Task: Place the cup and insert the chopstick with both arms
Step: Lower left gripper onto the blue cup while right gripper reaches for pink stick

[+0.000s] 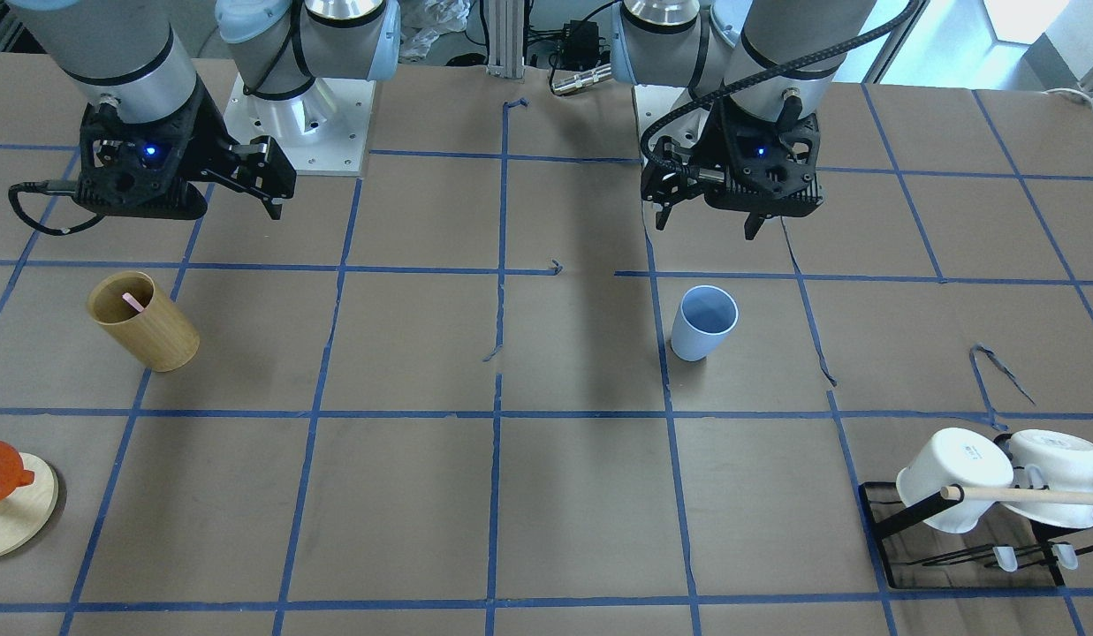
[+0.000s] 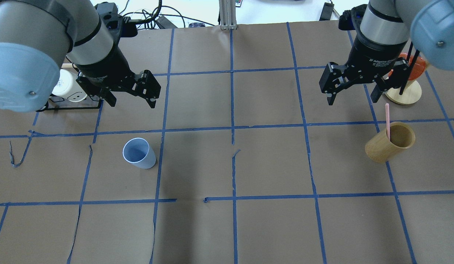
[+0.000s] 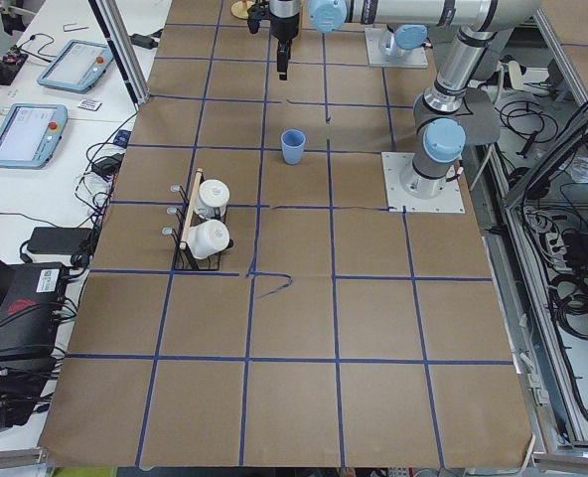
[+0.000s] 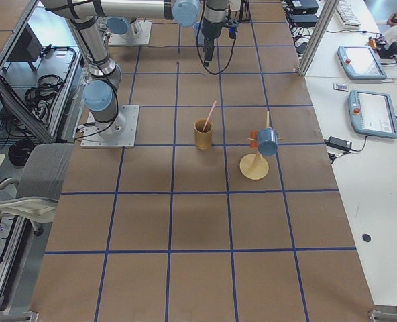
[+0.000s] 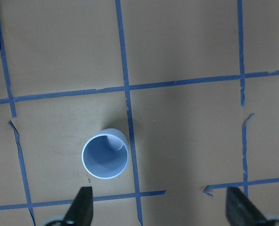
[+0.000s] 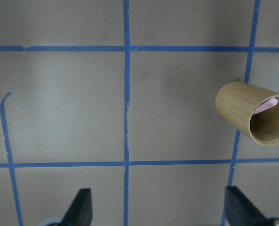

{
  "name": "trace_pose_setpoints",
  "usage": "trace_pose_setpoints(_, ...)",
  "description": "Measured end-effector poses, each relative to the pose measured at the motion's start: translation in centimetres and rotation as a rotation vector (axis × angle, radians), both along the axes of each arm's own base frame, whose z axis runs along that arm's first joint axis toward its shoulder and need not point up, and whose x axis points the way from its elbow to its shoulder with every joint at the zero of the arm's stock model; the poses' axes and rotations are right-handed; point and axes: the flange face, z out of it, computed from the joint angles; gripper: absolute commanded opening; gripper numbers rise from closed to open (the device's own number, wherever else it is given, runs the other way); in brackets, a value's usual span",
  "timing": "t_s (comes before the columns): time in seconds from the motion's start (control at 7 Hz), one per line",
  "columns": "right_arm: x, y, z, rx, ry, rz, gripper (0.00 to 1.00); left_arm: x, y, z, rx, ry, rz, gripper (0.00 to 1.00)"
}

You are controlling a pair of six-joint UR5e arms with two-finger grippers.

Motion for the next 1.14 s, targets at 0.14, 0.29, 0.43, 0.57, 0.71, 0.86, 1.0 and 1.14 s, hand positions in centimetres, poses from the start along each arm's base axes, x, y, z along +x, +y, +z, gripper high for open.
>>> trace_pose_setpoints(0.14,-0.7,-0.6,0.1,-0.023,0.024,0.110,1.00,0.3,0.0,-2.5,0.010,-0.002,-0.001,0.97)
trace_pose_setpoints(0.29,-2.0,-1.1,-0.4,-0.031,0.027,0.193,1.00,1.1,-0.5,-5.6,0.011,-0.003,0.006,0.96)
trace_pose_setpoints(0.43,-4.6,-1.7,-1.8,-0.031,0.007,0.245,1.00,2.0,-0.7,-9.0,0.024,-0.005,0.017,0.96)
trace_pose_setpoints(0.57,-7.4,-1.9,-4.2,-0.049,-0.020,0.294,1.00,2.9,-0.6,-12.5,0.042,-0.006,0.029,0.95)
trace_pose_setpoints(0.71,-9.2,-2.0,-6.6,-0.090,-0.028,0.346,0.99,3.5,-0.4,-15.8,0.062,-0.007,0.041,0.86)
trace_pose_setpoints(0.86,-10.2,-1.9,-8.5,-0.136,-0.016,0.388,0.93,3.7,-0.3,-18.2,0.091,-0.007,0.052,0.39)
trace_pose_setpoints(1.0,-11.1,-1.8,-9.8,-0.166,-0.015,0.404,0.94,3.8,-0.4,-19.7,0.115,-0.008,0.055,0.00)
trace_pose_setpoints(1.14,-12.3,-1.6,-10.8,-0.177,-0.033,0.407,0.93,3.8,-0.5,-20.4,0.127,-0.008,0.053,0.00)
